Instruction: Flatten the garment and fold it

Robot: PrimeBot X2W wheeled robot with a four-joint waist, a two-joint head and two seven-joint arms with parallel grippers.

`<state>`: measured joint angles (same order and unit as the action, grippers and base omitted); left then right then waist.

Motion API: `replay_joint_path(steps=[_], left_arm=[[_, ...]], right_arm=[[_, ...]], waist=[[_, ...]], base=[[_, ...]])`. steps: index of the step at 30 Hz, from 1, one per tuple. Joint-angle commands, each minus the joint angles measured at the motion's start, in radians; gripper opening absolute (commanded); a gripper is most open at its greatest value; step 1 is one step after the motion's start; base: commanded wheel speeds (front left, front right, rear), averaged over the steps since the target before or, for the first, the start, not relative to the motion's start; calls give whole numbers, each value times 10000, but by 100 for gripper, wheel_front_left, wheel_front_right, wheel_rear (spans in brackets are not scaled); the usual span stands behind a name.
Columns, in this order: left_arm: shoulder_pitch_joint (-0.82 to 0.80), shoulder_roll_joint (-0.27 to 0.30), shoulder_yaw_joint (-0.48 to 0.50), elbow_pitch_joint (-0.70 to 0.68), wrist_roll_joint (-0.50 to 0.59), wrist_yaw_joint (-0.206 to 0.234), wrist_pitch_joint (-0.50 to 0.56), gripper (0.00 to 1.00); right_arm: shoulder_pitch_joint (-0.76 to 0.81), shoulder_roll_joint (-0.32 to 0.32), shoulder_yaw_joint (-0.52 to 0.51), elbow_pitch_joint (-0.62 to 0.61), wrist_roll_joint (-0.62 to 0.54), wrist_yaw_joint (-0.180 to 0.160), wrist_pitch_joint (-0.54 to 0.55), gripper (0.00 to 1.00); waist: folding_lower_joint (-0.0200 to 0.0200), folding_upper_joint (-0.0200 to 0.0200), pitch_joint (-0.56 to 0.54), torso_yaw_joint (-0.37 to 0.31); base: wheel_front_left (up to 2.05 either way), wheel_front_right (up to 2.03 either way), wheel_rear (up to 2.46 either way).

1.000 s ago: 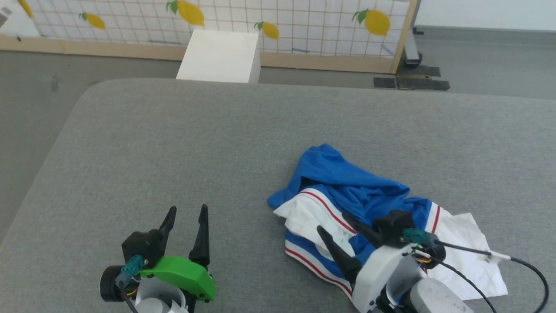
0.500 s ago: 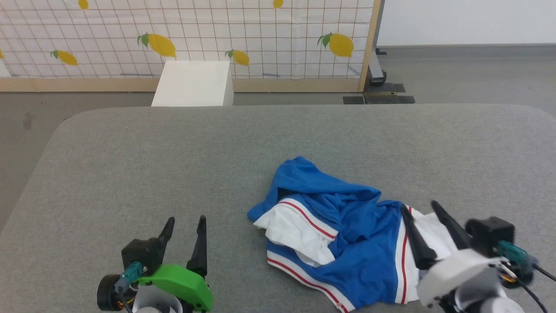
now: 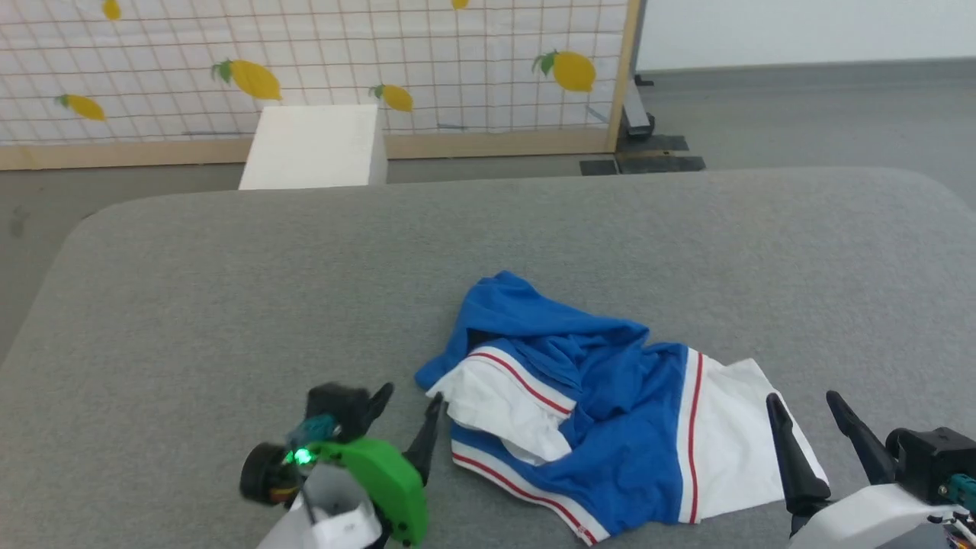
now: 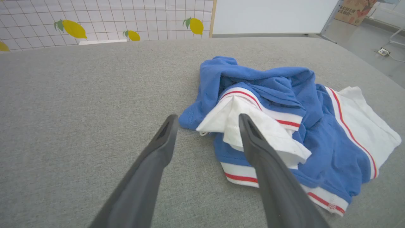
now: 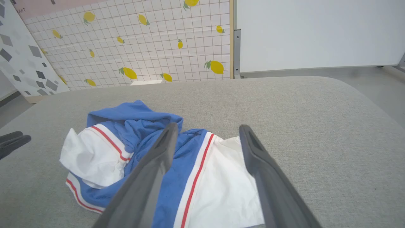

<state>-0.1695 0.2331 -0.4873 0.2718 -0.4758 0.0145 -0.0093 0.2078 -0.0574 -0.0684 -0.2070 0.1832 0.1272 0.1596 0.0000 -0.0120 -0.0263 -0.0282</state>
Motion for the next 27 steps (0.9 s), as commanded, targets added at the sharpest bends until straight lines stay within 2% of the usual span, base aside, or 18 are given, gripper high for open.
replay_joint_path(steps=[1,7,14,15,16,17,24,27], left_arm=[[-337,-43,-104,174,-90,-167,243,100],[-1314,-81,-541,992,-238,-785,1292,100],[-2124,-11,-1088,1894,-596,-1242,2626,100],[-2186,-4,-1166,1948,-669,-1283,2762,82],[-2253,13,-1243,1996,-759,-1321,2880,36],[-2302,33,-1293,2017,-813,-1343,2930,0],[-2638,314,-1488,1918,-857,-1398,2799,0],[-2800,535,-1314,1436,-697,-1218,2461,0]], right_arm=[[138,39,26,-167,-83,35,64,100],[153,62,86,-476,-79,35,212,100],[91,69,104,-415,120,35,281,100],[84,69,103,-398,144,35,269,100],[89,70,83,-361,186,35,270,100],[88,70,71,-343,217,35,257,100],[55,71,-7,-297,299,35,158,100],[68,71,-109,-326,314,35,153,100]], waist=[[0,120,132,-204],[0,120,415,-540],[0,120,608,-806],[0,120,618,-824],[0,120,626,-839],[0,120,633,-848],[0,120,642,-790],[0,120,643,-697]], base=[[0,0,0],[0,0,0],[0,0,0],[0,0,0],[0,0,0],[0,0,0],[0,0,0],[0,0,0]])
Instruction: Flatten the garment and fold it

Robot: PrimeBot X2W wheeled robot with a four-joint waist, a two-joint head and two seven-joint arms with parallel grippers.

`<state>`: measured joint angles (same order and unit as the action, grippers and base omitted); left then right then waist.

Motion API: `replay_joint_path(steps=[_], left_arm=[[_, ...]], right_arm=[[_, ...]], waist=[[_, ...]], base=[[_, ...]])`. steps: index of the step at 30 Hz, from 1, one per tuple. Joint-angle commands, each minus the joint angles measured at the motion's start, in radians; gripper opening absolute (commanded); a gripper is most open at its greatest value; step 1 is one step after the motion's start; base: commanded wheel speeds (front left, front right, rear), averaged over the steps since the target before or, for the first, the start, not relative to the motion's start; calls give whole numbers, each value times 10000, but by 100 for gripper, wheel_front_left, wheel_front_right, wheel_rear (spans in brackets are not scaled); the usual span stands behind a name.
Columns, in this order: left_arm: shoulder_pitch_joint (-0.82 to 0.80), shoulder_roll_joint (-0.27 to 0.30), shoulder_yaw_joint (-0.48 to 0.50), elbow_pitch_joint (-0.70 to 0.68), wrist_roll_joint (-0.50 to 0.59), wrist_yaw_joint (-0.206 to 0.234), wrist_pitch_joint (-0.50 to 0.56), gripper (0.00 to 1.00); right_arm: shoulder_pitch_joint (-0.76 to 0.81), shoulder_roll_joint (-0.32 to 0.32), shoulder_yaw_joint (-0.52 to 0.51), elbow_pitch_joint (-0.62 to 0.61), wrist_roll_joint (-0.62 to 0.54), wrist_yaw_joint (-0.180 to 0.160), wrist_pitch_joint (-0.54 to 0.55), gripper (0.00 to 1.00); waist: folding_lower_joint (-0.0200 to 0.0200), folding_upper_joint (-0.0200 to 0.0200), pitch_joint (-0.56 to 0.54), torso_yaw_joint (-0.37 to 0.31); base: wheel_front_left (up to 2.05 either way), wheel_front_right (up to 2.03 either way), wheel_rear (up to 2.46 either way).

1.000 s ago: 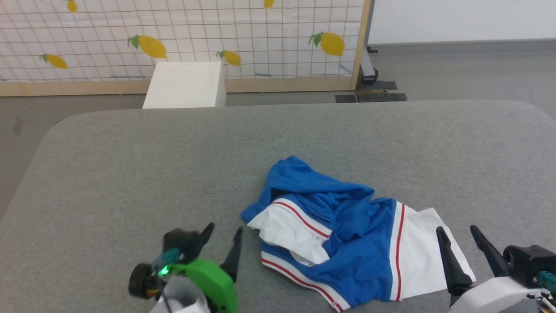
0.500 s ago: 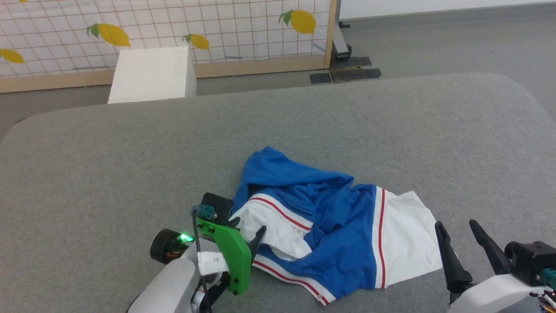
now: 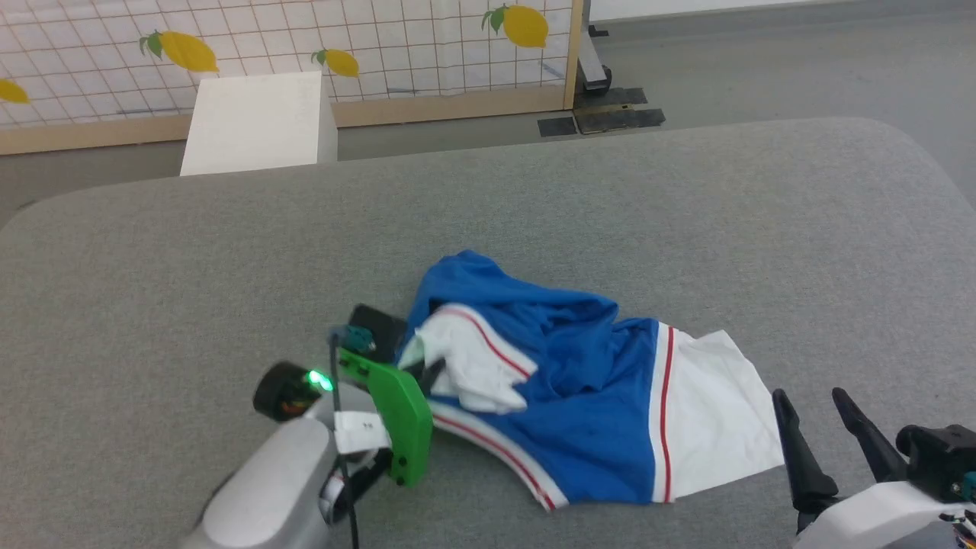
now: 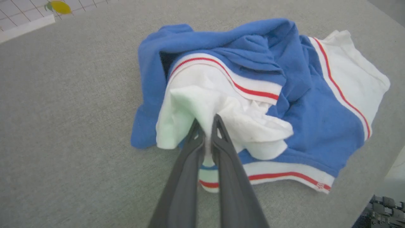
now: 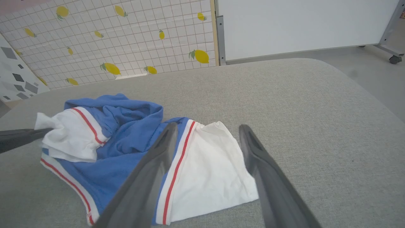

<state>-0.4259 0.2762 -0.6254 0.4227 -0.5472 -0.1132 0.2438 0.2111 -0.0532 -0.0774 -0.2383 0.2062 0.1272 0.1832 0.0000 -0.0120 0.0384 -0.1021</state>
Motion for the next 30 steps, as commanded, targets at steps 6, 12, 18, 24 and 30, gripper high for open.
replay_joint_path(steps=[6,12,18,24,30], left_arm=[[234,1087,734,-1858,116,873,-169,0],[2528,1918,1892,-3222,-708,2290,30,0],[4631,1918,2557,-3328,-1629,2983,-183,0],[4715,1691,2760,-3159,-1648,3141,-793,100],[4561,1940,2776,-3601,-949,3360,-1519,100]], right_arm=[[135,29,-163,-8,231,35,-96,100],[178,29,-267,-4,341,35,-180,100],[141,29,-364,45,411,35,-218,100],[50,29,-378,56,372,35,-137,100],[179,30,-413,37,394,35,-57,100]], waist=[[0,120,17,278],[0,120,147,434],[0,120,233,655],[0,120,80,843],[0,120,-189,919]], base=[[0,0,0],[0,0,0],[0,0,0],[0,0,0],[0,0,0]])
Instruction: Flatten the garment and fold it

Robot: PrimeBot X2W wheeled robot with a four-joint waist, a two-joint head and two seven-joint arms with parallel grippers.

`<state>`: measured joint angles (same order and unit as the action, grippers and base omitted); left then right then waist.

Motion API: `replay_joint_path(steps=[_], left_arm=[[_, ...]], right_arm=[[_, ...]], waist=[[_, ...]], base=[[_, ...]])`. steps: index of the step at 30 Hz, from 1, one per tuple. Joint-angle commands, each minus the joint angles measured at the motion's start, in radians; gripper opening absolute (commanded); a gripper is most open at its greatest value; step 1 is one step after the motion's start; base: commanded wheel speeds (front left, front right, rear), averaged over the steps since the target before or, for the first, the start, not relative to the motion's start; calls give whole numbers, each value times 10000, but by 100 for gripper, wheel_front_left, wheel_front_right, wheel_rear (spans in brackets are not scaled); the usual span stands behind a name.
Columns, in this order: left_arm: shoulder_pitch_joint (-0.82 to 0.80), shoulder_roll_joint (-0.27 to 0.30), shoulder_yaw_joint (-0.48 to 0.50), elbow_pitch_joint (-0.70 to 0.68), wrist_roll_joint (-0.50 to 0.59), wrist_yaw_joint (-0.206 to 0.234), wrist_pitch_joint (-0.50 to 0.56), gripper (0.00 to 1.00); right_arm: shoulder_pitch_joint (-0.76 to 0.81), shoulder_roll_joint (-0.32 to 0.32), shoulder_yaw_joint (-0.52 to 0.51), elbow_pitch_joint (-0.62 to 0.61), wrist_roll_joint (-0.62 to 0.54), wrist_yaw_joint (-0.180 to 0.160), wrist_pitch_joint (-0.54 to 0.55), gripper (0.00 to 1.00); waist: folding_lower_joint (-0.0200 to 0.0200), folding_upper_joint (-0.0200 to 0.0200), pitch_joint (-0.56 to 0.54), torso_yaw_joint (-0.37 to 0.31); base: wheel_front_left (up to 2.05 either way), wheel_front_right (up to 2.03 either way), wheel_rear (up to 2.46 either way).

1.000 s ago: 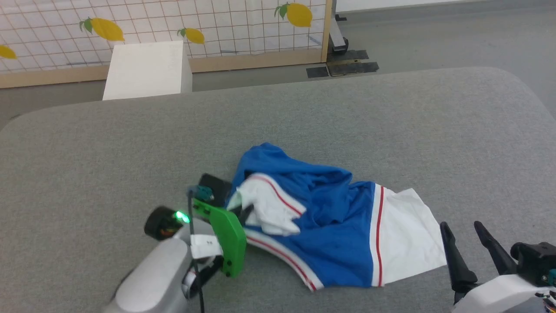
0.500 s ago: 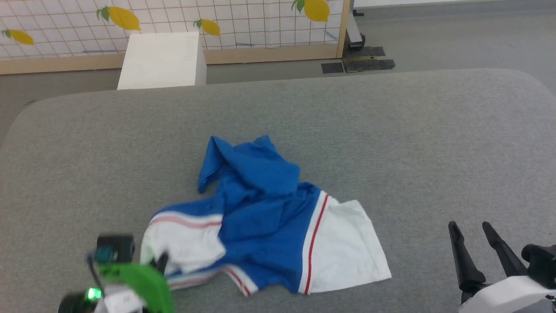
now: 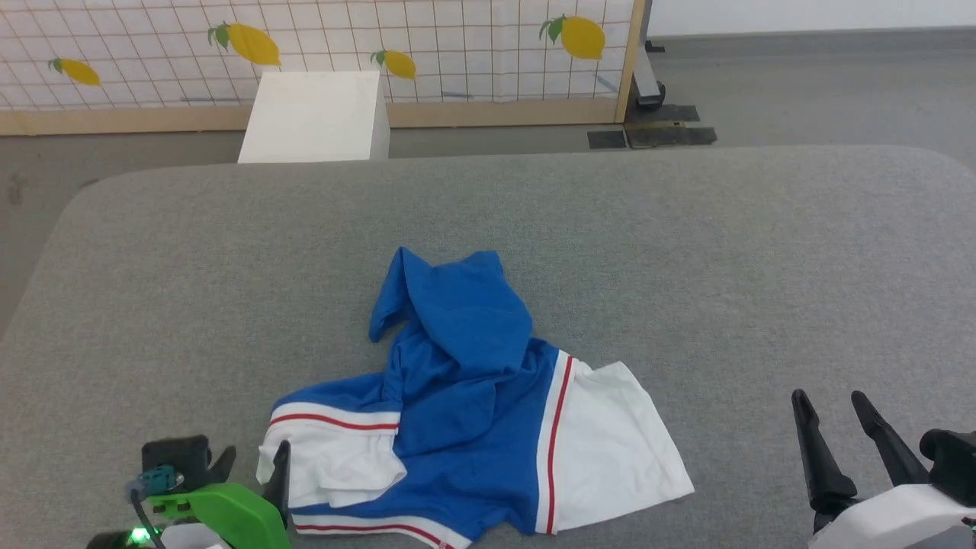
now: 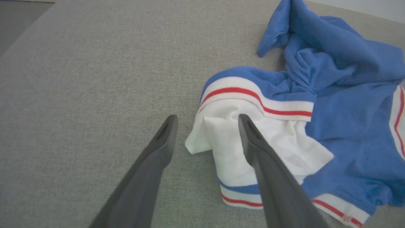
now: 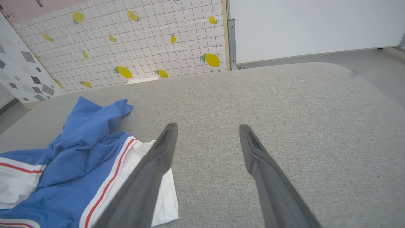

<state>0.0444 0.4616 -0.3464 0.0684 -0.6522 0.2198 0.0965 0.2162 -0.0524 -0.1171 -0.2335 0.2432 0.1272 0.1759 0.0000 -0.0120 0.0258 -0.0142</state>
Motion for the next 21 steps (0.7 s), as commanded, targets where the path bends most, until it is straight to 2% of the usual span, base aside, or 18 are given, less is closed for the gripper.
replay_joint_path(steps=[1,5,12,21], left_arm=[[-170,194,-94,-180,258,31,-26,100],[-338,752,-749,-795,649,-438,766,100],[-934,1581,-2117,-1492,899,-1759,2905,100],[-1623,1934,-2544,-888,767,-2404,4167,100]], right_arm=[[150,22,-33,-17,37,35,22,100],[230,22,-114,-41,75,35,53,100],[230,22,-40,-34,130,35,101,100],[97,22,53,15,161,35,98,100]], waist=[[0,120,-82,51],[0,120,-146,126],[0,120,-80,148],[0,120,236,-182]], base=[[0,0,0],[0,0,0],[0,0,0],[0,0,0]])
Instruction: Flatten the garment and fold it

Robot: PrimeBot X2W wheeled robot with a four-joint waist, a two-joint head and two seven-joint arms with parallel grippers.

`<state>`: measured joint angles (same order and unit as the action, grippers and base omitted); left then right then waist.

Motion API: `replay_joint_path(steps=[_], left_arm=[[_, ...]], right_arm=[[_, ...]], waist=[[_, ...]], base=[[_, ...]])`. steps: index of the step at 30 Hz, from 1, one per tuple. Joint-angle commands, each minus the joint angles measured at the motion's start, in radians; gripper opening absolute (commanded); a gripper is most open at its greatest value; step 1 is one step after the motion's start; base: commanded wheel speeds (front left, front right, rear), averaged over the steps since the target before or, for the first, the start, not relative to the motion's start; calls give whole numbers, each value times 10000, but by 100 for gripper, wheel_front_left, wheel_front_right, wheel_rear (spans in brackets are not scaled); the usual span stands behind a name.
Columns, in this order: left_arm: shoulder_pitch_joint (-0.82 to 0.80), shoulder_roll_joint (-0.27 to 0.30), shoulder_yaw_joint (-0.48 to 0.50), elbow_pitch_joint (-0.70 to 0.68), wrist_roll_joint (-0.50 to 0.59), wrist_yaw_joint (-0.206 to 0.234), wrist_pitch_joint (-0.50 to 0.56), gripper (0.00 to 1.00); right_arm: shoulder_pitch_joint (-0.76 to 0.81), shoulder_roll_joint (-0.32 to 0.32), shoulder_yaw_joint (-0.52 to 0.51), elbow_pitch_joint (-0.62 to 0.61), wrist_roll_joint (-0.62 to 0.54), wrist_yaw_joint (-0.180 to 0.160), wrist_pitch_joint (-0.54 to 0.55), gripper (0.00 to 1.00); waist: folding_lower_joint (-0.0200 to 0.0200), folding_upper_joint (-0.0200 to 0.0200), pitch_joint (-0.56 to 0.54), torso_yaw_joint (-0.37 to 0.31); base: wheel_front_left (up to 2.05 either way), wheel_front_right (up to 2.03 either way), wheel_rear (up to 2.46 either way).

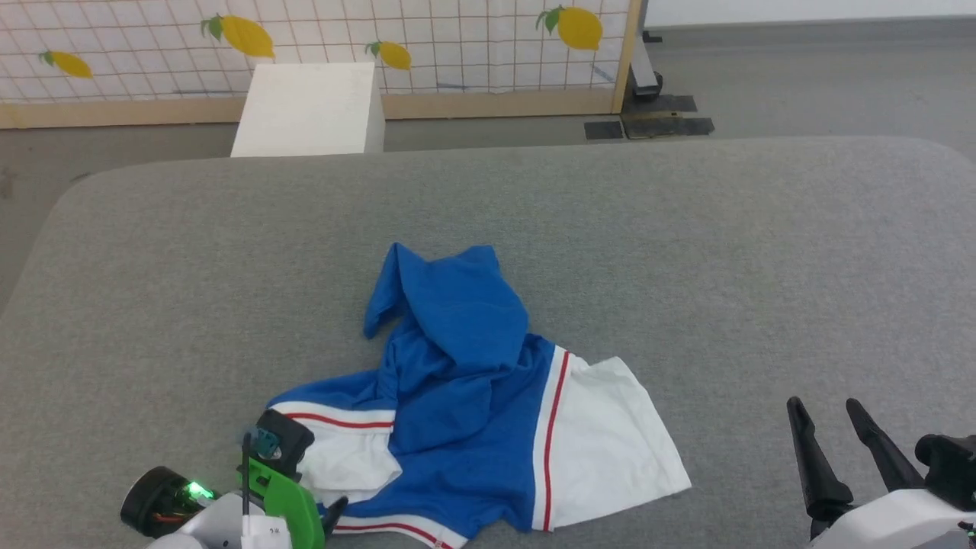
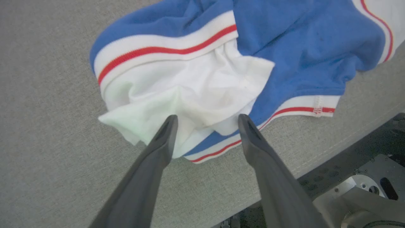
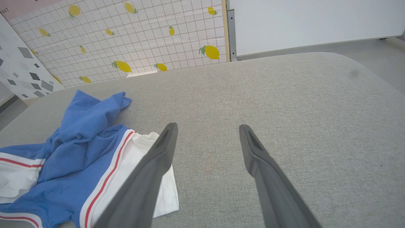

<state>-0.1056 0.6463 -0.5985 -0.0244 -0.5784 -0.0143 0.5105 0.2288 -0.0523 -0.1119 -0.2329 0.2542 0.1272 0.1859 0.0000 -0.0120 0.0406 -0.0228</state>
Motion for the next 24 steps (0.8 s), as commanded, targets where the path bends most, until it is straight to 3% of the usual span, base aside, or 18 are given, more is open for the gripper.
replay_joint_path(steps=[1,3,4,5,11,17,24], left_arm=[[-178,109,-36,120,5,-110,91,100],[-274,88,-16,232,-32,-139,87,100],[-312,84,-11,272,-36,-160,63,75],[-360,34,41,303,-66,-146,-37,0],[-480,29,261,167,-54,64,-298,0],[-900,2,848,-58,75,597,-831,0],[-2373,-283,1803,1037,-370,762,-1304,0]], right_arm=[[-49,20,-3,22,58,35,-12,100],[-77,20,-13,48,72,35,-34,100],[-90,20,-6,59,78,35,-46,100],[-97,20,-9,85,95,35,-59,100],[-67,20,-38,224,182,35,-100,100],[-95,20,-42,273,246,35,-55,100],[-446,20,89,76,206,35,53,100]], waist=[[0,120,121,-138],[0,120,182,-197],[0,120,205,-220],[0,120,217,-239],[0,120,127,-231],[0,120,33,-140],[0,120,618,-380]], base=[[0,0,0],[0,0,0],[0,0,0],[0,0,0],[0,0,0],[0,0,0],[0,0,0]])
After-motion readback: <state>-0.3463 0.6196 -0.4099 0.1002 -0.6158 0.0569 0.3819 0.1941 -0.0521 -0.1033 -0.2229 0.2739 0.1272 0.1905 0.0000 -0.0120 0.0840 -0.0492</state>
